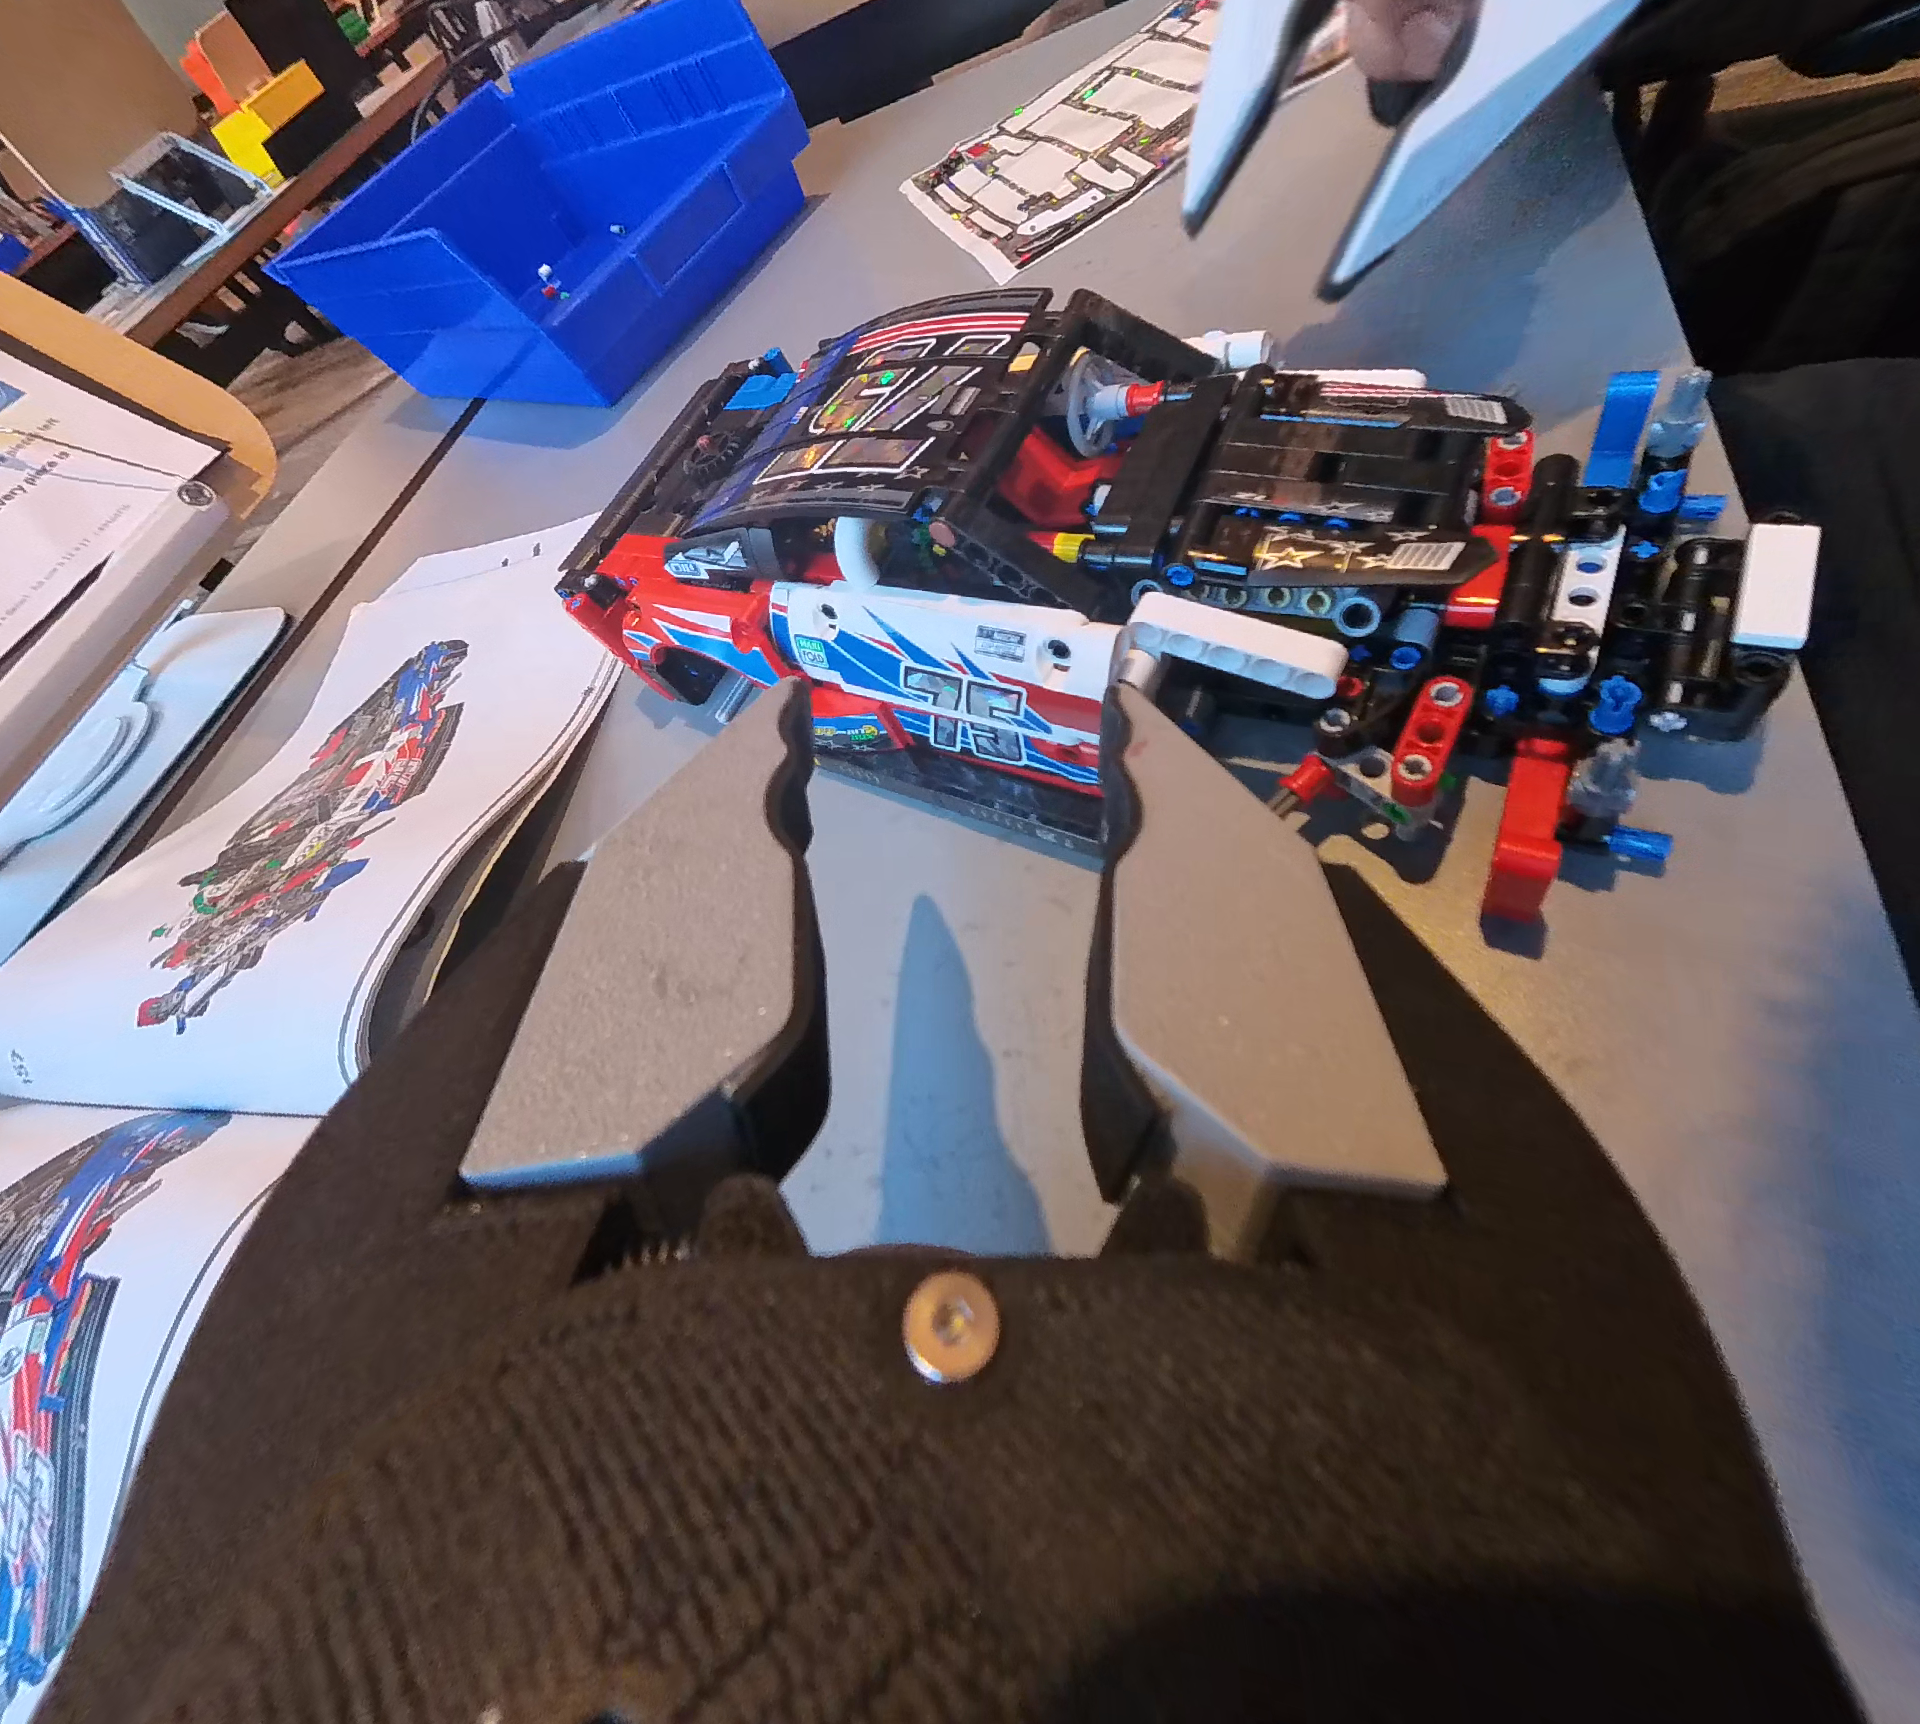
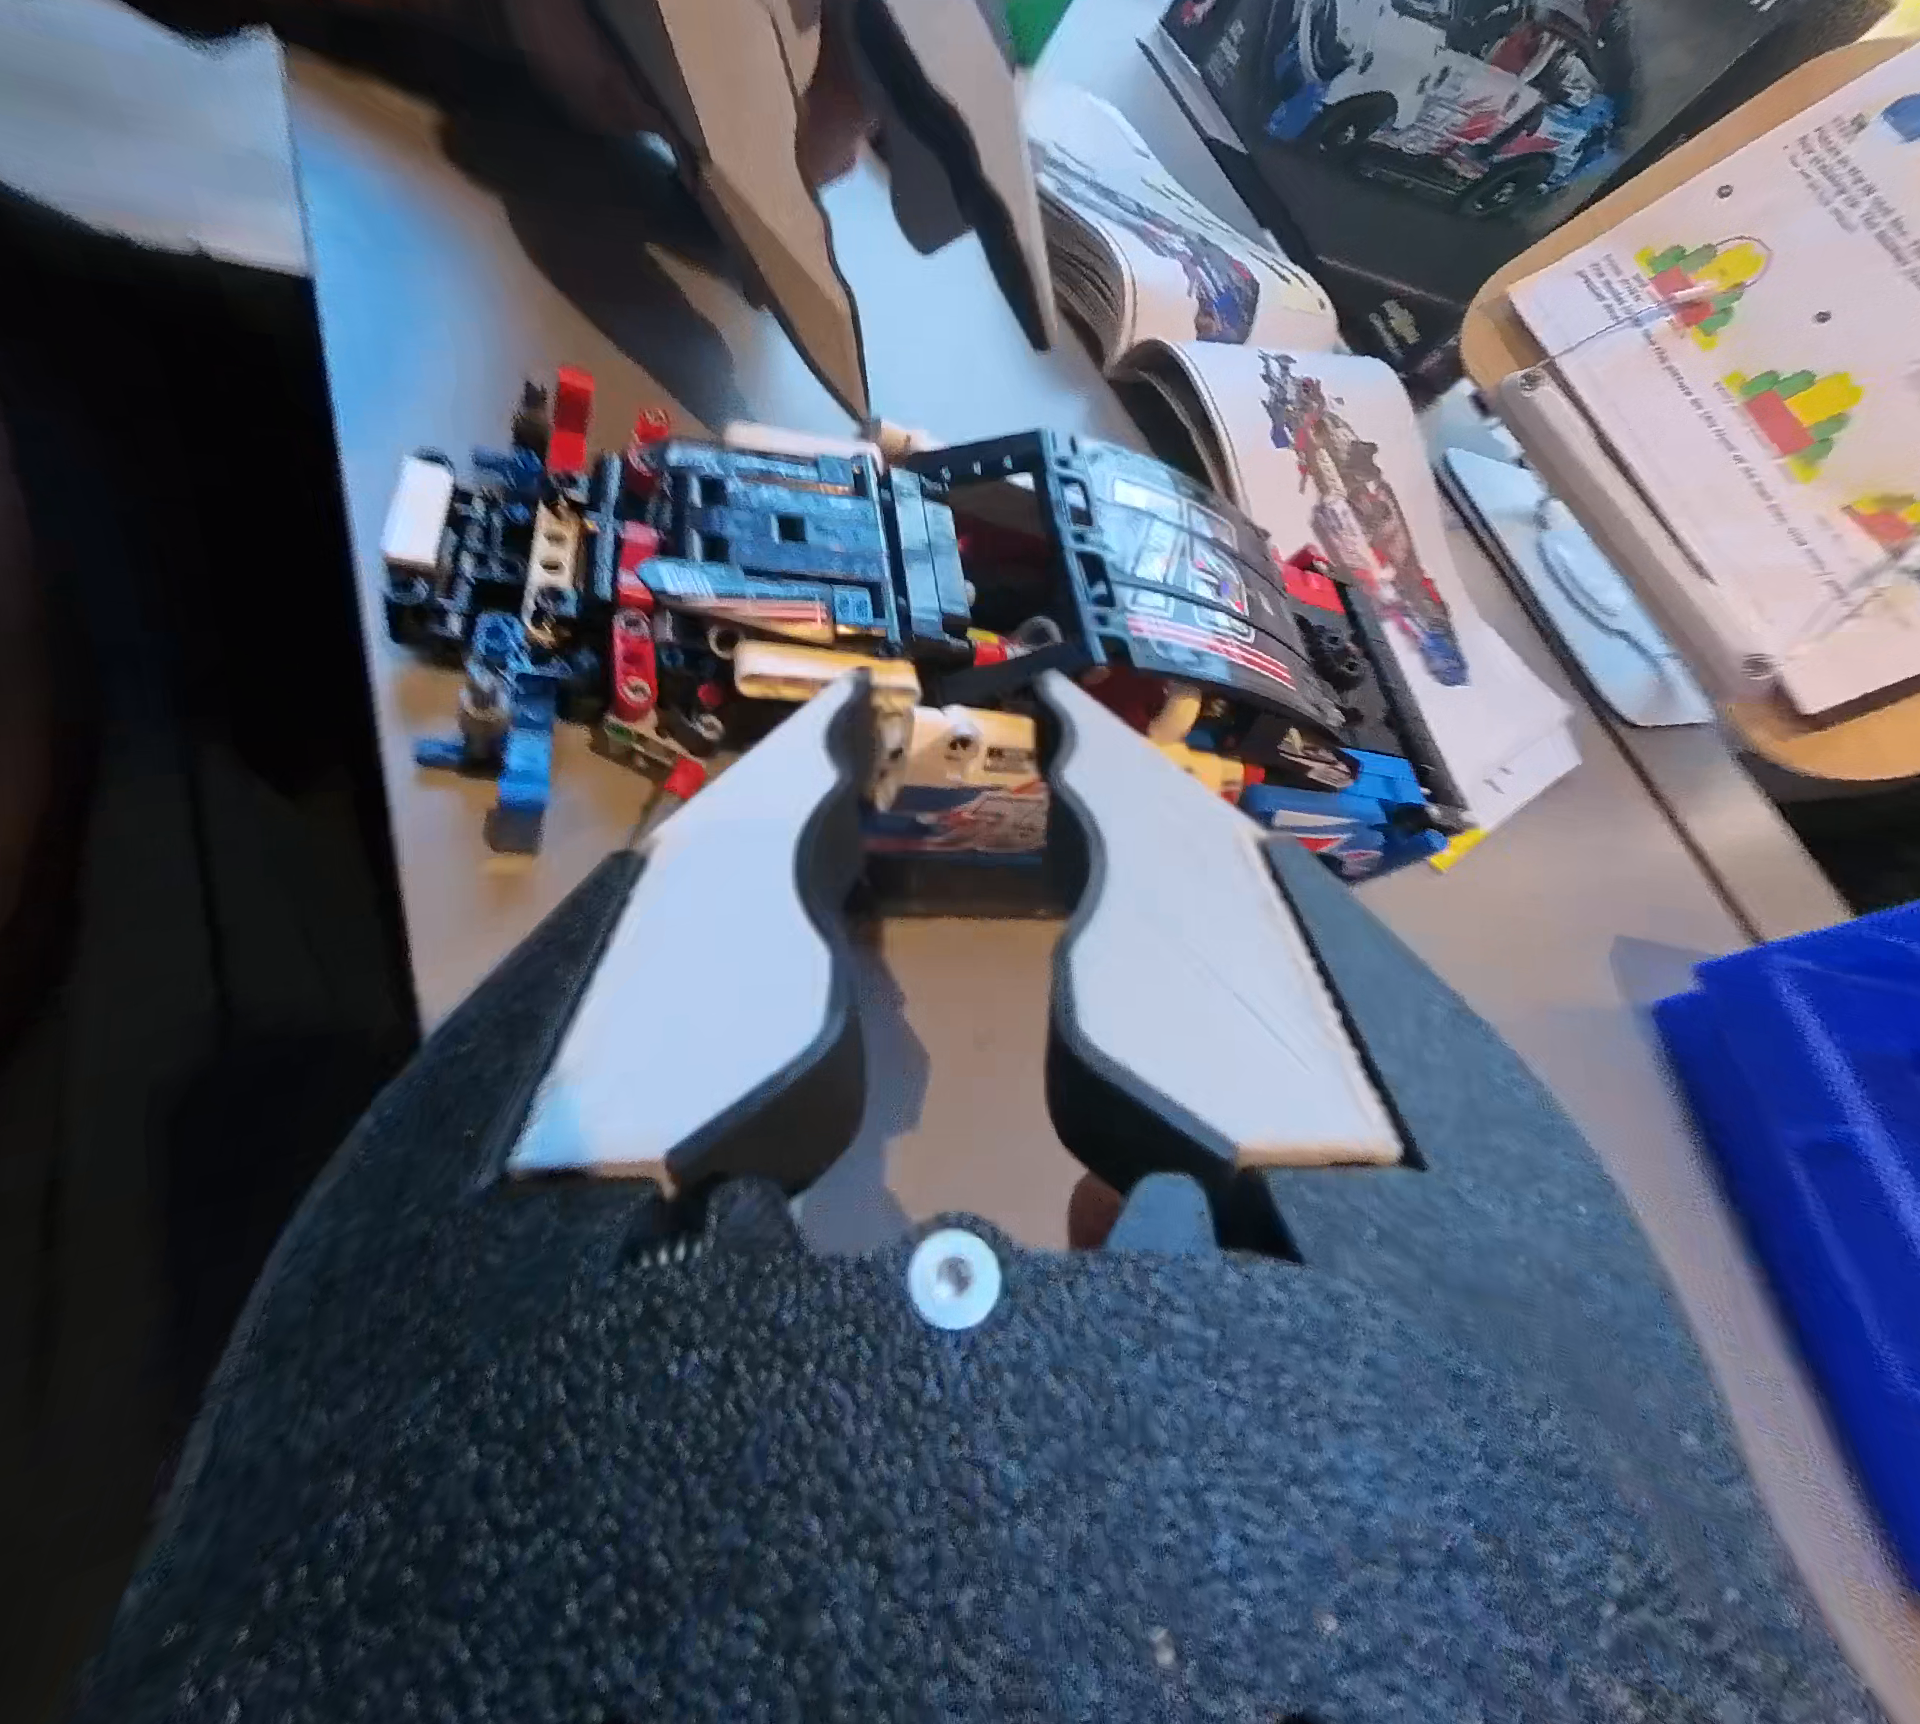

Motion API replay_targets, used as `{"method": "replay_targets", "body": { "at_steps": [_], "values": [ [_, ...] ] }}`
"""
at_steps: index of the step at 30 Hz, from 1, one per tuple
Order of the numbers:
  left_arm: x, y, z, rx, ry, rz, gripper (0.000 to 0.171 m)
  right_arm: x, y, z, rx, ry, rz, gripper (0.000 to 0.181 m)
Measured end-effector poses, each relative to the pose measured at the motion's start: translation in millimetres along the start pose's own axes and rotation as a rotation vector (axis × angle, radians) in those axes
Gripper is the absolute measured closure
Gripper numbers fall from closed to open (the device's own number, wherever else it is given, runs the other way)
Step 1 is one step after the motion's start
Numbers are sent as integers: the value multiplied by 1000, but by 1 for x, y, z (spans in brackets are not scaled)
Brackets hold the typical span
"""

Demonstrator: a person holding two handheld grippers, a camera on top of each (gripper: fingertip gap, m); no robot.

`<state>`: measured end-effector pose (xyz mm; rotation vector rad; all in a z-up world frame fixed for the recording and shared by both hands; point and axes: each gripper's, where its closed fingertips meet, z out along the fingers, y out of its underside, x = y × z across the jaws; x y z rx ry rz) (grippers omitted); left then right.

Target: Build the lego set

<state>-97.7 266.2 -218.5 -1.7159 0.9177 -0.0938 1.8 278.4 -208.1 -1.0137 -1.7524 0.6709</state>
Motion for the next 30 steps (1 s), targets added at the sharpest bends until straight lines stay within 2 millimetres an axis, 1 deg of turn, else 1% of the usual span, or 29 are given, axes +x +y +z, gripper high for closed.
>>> {"method": "replay_targets", "body": {
  "at_steps": [2, 3, 5, 9, 12, 15, 16, 18, 20, 22, 26, 28, 30],
  "values": [
    [0, 0, 0, 0, -2, 5, 120, -5, -9, 1, 29, -48, 72, 124],
    [1, 0, 0, 0, -2, 9, 120, -9, -12, 2, 32, -70, 83, 120],
    [1, 0, 0, -2, -5, 20, 120, -18, -15, 5, 23, -87, 50, 120],
    [2, 0, 0, -4, -9, 33, 120, -32, -11, 17, -43, -96, -50, 120],
    [2, 0, 0, -4, -11, 36, 121, -33, -13, 24, -65, -67, -104, 127],
    [3, 0, 0, -3, -11, 40, 121, -32, -18, 27, -75, -37, -154, 130],
    [3, 0, 0, -3, -9, 42, 121, -31, -20, 27, -70, -21, -164, 130],
    [5, 0, 0, 0, -1, 48, 120, -26, -29, 24, -36, 17, -163, 138],
    [8, -1, -1, 5, 7, 53, 123, -17, -39, 20, 4, 69, -148, 145],
    [9, -2, -1, 11, 7, 58, 126, -5, -44, 18, 20, 115, -113, 147],
    [11, -3, -1, 10, 7, 73, 130, 17, -43, 20, 5, 173, -23, 148],
    [11, -3, -1, 10, 6, 73, 130, 25, -39, 23, -7, 183, 37, 148],
    [10, -3, -1, 9, 4, 67, 129, 28, -36, 25, 2, 163, 101, 146]
  ]
}}
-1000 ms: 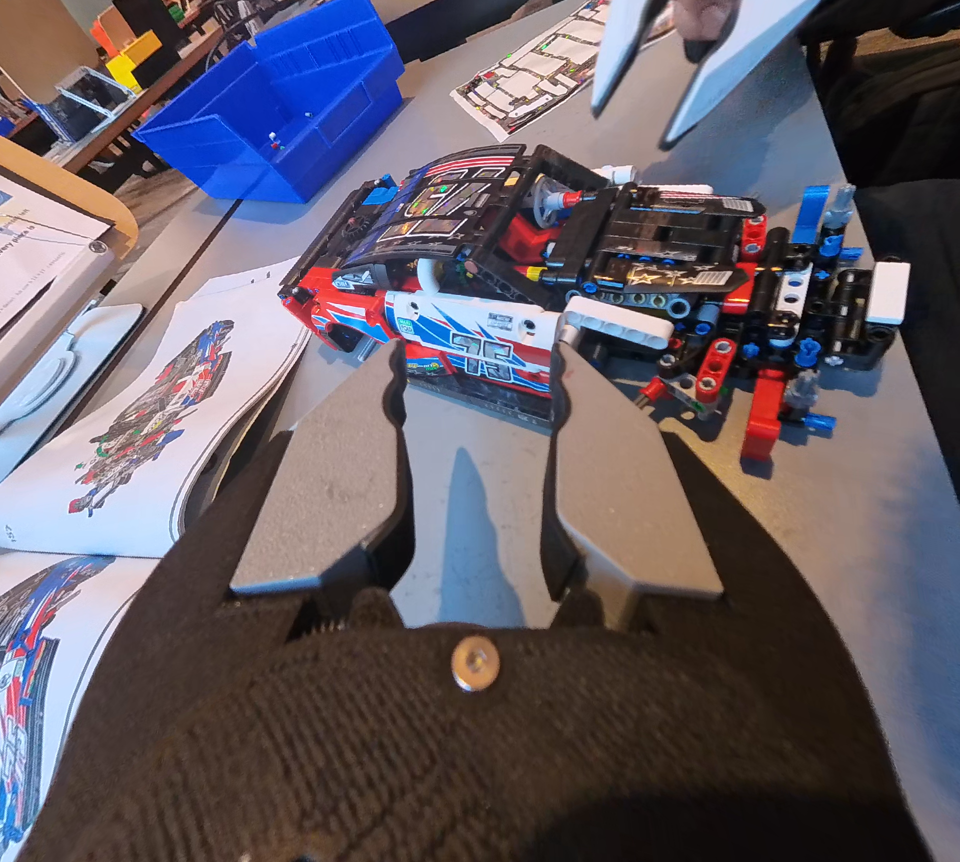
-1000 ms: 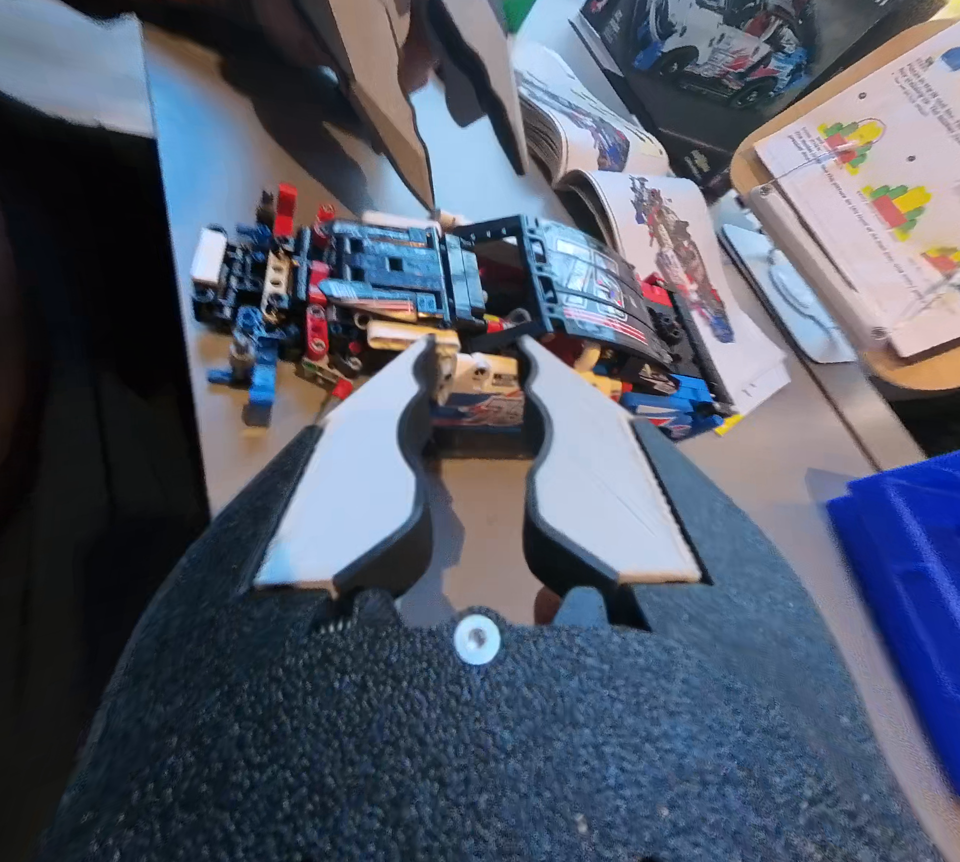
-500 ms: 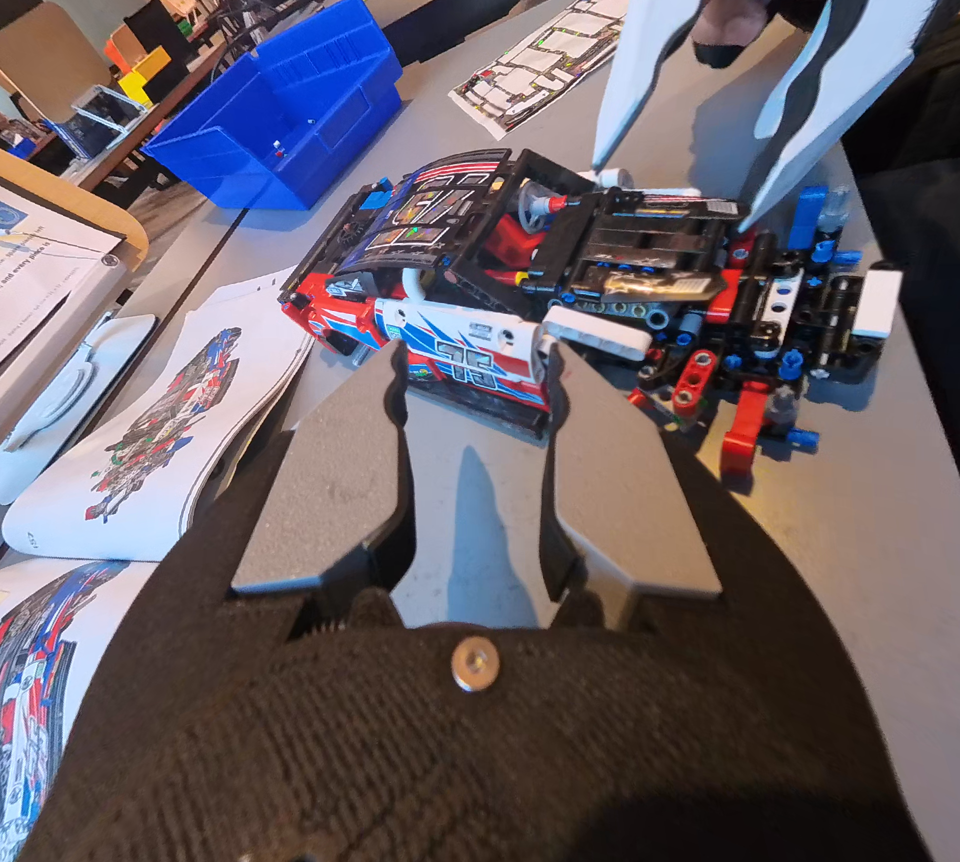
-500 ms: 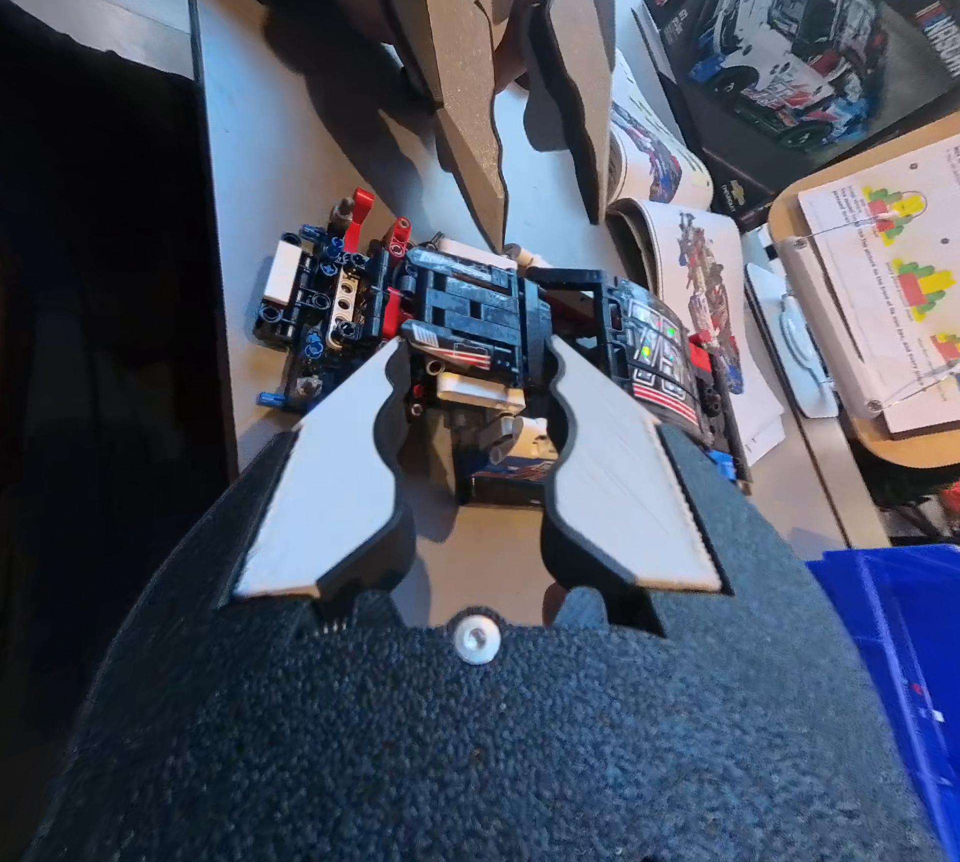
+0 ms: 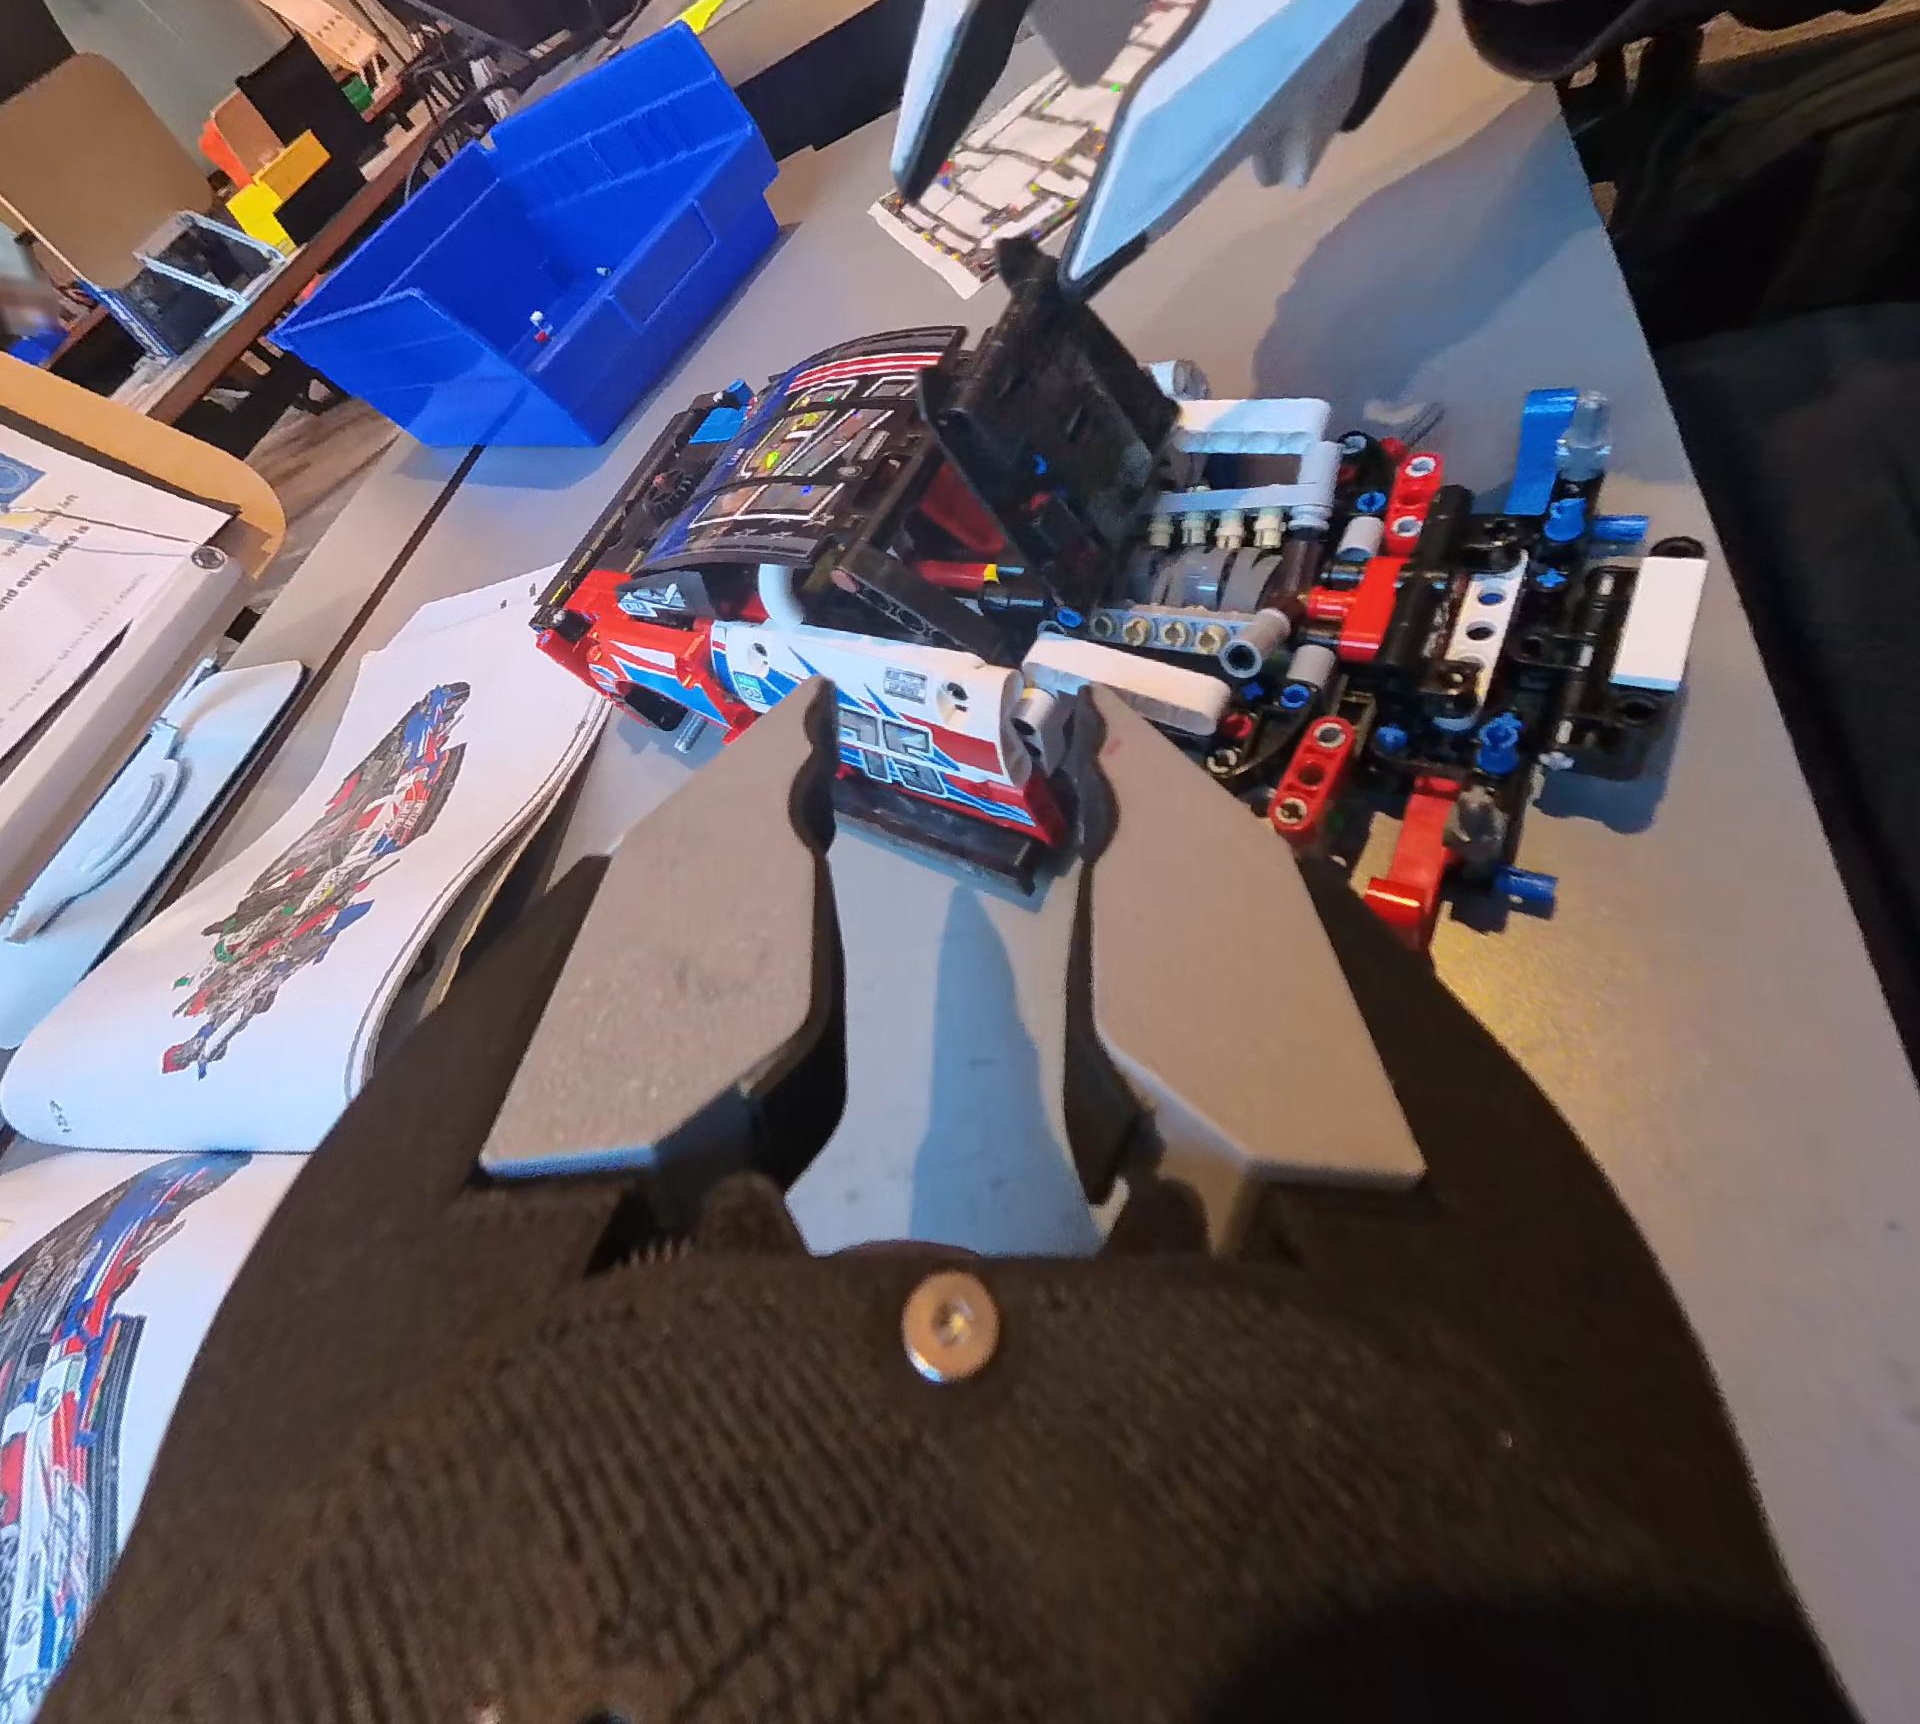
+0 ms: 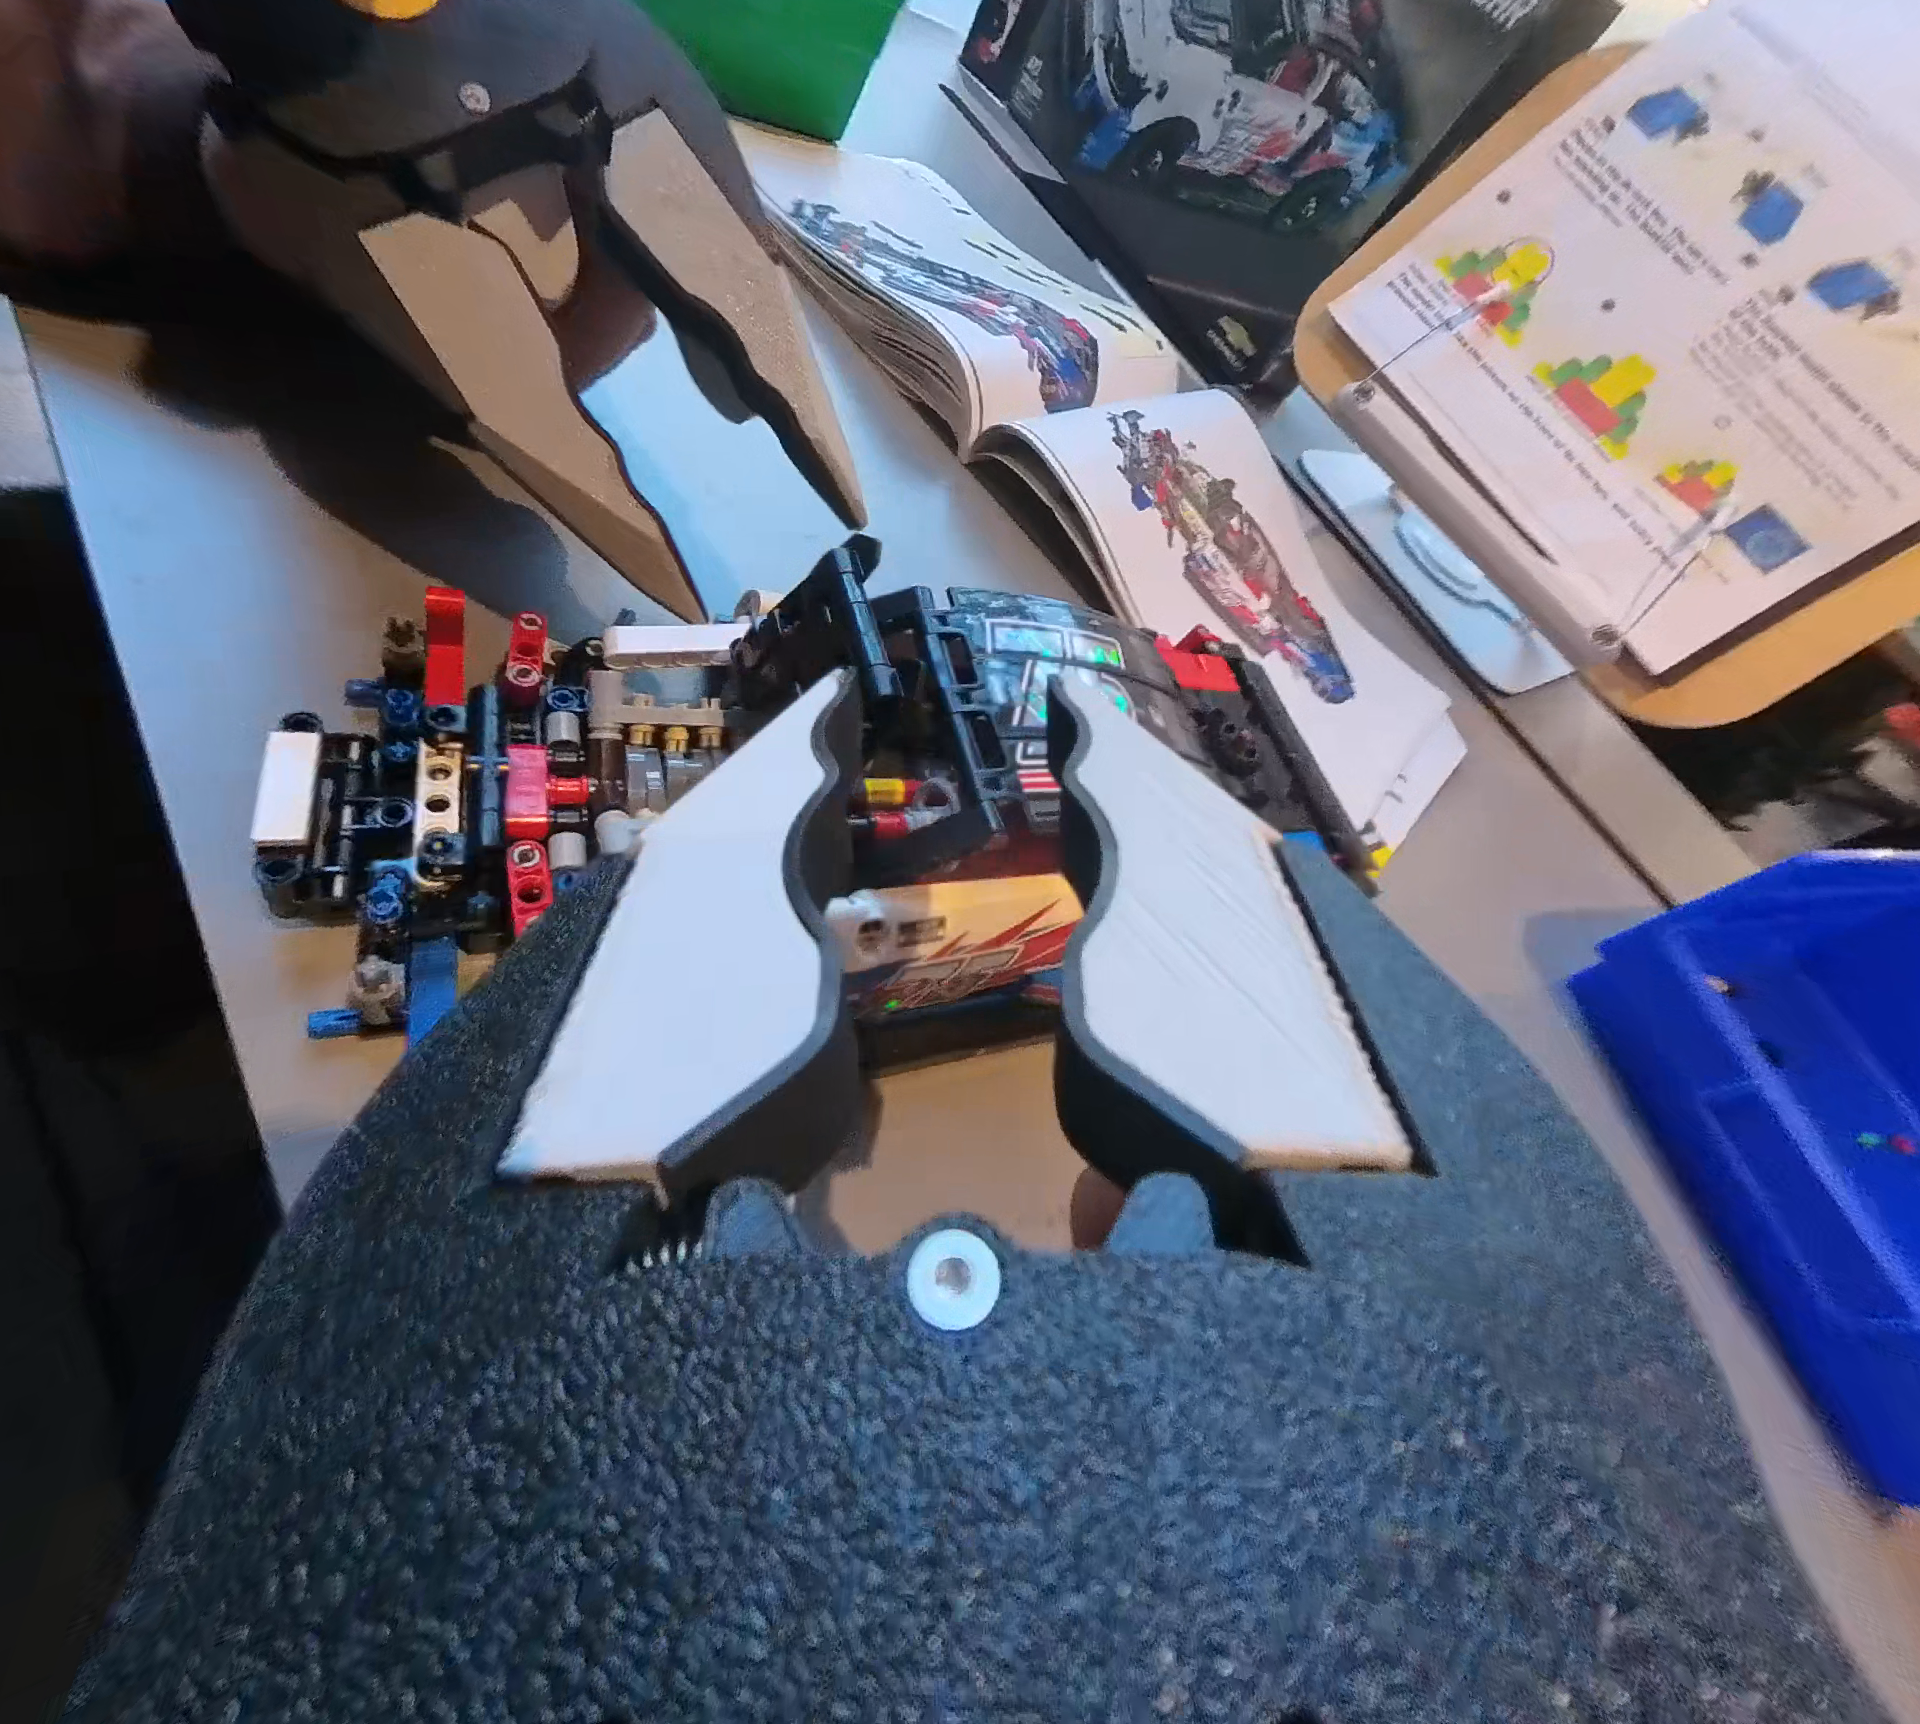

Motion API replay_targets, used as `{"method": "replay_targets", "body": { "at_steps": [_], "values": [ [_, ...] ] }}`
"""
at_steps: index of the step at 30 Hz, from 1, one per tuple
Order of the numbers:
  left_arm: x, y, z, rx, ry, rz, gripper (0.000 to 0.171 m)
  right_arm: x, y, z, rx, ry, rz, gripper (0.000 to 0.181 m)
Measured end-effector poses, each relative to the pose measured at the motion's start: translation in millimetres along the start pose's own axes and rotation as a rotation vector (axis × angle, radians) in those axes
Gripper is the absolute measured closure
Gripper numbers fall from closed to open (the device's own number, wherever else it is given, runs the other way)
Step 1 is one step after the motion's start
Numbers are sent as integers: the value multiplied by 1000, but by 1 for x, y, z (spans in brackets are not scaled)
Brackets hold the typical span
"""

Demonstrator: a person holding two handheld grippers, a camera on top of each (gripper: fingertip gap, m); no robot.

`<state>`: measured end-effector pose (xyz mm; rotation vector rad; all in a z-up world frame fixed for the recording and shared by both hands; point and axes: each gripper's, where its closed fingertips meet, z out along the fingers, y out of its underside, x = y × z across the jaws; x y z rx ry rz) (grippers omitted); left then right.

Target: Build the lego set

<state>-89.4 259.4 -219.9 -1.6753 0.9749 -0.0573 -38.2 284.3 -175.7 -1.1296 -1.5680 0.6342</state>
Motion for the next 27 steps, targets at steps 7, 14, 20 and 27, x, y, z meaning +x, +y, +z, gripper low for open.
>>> {"method": "replay_targets", "body": {
  "at_steps": [7, 14, 20, 27],
  "values": [
    [1, -2, -2, 10, -3, 1, 128, -17, 5, -19, 36, -149, 75, 144],
    [2, -4, -3, 21, 4, -5, 127, -37, 31, -25, -64, -195, -32, 148],
    [2, -3, -3, 18, -4, 1, 128, -47, 40, -17, -81, -242, -28, 151],
    [2, -3, -3, 15, 11, -19, 129, -57, 43, -15, -83, -313, -32, 169]
  ]
}}
